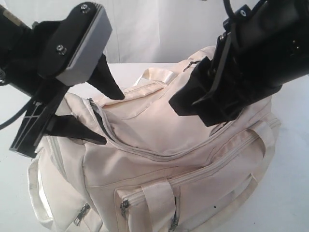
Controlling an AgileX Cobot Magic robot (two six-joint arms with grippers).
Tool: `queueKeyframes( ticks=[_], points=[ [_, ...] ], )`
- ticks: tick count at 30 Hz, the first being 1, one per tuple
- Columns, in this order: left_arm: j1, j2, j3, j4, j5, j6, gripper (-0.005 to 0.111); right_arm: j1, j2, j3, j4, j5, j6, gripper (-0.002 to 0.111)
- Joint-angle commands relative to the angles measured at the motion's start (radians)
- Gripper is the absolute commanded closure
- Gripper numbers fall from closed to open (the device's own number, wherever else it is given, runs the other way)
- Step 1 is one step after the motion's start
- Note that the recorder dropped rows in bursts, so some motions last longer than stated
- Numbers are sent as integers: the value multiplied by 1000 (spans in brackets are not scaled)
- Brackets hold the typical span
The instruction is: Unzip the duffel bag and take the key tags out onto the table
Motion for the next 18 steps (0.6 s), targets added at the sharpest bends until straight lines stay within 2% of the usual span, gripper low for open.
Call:
queueKeyframes(
  ticks=[1,4,9,18],
  points=[
    [-5,30,8,-31,9,51,54,3,-7,-5,-9,22,5,50],
    [-5,56,8,-31,11,76,54,3,-7,-5,-32,26,5,50],
    [-5,77,8,-28,4,87,46,3,-7,-5,-39,26,5,50],
    [-5,94,8,-6,-24,105,51,3,-7,-5,-39,26,5,50]
  ],
)
